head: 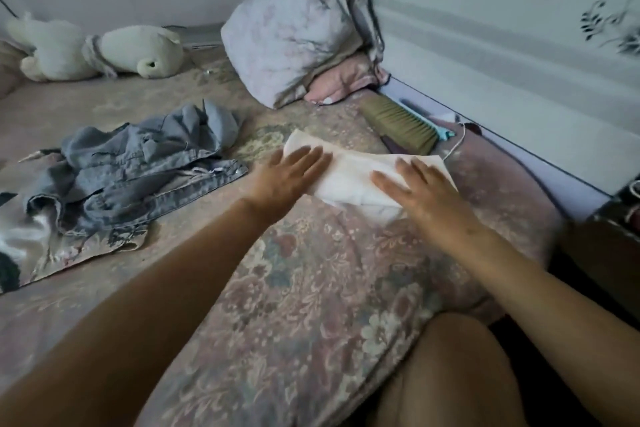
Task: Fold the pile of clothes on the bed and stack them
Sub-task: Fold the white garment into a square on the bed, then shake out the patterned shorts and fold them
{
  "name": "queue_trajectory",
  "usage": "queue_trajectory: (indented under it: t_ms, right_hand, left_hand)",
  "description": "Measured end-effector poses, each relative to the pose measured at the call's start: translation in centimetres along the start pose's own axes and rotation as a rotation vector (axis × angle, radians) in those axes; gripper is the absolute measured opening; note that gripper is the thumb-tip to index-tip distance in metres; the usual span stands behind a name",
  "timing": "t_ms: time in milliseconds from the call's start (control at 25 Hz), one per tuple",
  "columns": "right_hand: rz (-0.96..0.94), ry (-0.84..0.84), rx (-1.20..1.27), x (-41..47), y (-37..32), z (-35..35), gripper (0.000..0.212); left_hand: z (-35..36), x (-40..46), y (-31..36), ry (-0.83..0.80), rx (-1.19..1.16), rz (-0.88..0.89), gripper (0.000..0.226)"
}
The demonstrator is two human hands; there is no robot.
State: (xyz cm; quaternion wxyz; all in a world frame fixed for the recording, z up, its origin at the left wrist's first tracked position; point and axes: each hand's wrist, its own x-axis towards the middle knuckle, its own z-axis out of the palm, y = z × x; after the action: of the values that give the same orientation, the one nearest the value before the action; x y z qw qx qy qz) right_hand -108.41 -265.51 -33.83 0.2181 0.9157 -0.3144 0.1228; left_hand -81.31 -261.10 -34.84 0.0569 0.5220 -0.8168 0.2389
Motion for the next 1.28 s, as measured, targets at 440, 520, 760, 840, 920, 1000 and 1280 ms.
queue_trajectory:
  t_ms: [440,520,760,840,920,1000,1280]
  right_hand:
    - [0.519,-0.525,0.13,-7.8,-5.4,11.3,0.059]
    - [0.531,-0.508,0.162,-7.4,-6.7,11.6,0.051]
    - [0.452,-0.649,0.218,-7.8,-6.5,11.0,0.066]
    - [0.411,-0.606,0.177,-7.5,-5.1,11.0,0.092]
    - [0.435,-0.645,0.195,-6.7,-5.8,9.7,0.091]
    - [0.378,-0.642,0.266,-4.6,-8.3,8.7,0.076]
    - [-0.078,-0.567,0.51,6.8,-26.0,7.9,0.088]
  left_hand:
    - [13.0,6.6,7.6,-0.353,0.075,0.091,0.048]
    - [12.2,7.3,7.2,-0.321,0.101,0.13,0.051]
    - [12.9,3.6,8.9,-0.387,-0.101,-0.075,0.057]
    - [12.3,0.4,9.4,-0.413,-0.283,-0.216,0.062]
    - [11.3,-3.5,9.4,-0.442,-0.314,-0.297,0.073]
    - [10.2,-7.5,8.1,-0.437,-0.292,-0.381,0.081]
    - [3.8,-27.7,-1.9,-0.611,-0.075,-0.881,0.077]
